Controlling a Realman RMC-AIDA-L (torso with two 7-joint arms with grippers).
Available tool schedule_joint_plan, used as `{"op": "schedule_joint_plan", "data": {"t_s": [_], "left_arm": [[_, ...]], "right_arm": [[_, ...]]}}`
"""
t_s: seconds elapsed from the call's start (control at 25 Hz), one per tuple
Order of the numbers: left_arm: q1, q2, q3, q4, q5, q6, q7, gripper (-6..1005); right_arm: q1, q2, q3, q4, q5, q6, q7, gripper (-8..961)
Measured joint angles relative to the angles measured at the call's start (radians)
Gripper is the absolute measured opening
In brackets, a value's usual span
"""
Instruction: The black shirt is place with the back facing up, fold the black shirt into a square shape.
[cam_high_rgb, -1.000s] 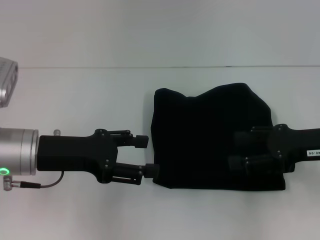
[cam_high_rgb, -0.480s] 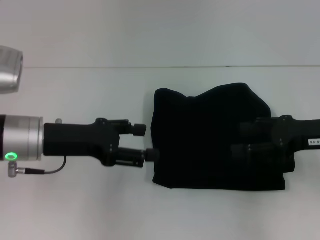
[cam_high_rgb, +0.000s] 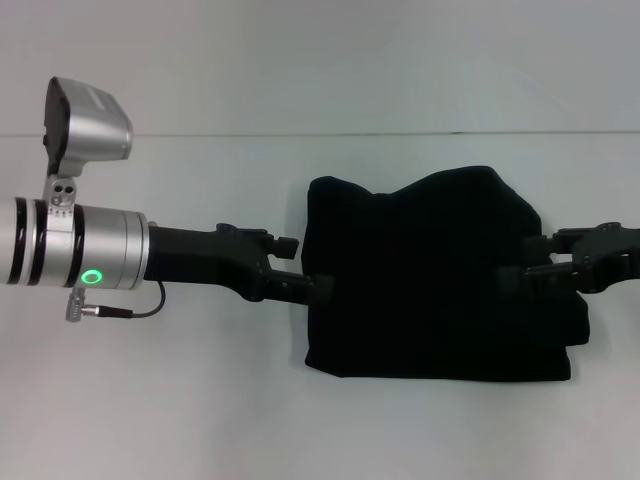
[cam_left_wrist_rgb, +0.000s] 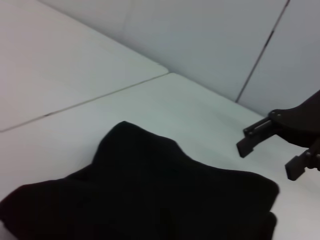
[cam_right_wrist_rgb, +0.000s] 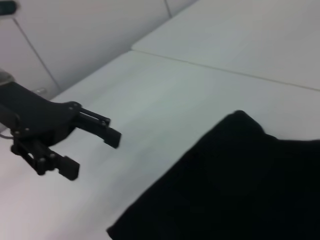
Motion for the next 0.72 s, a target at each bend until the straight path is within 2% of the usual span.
{"op": "schedule_joint_plan", "data": {"t_s": [0.72], "left_arm": [[-0.005,0.004,0.004,0.001,0.049,-0.053,-0.045,865]], "right_arm": [[0.005,-0.001,0.008,-0.001,-0.038,0.034,0.024,890]]}}
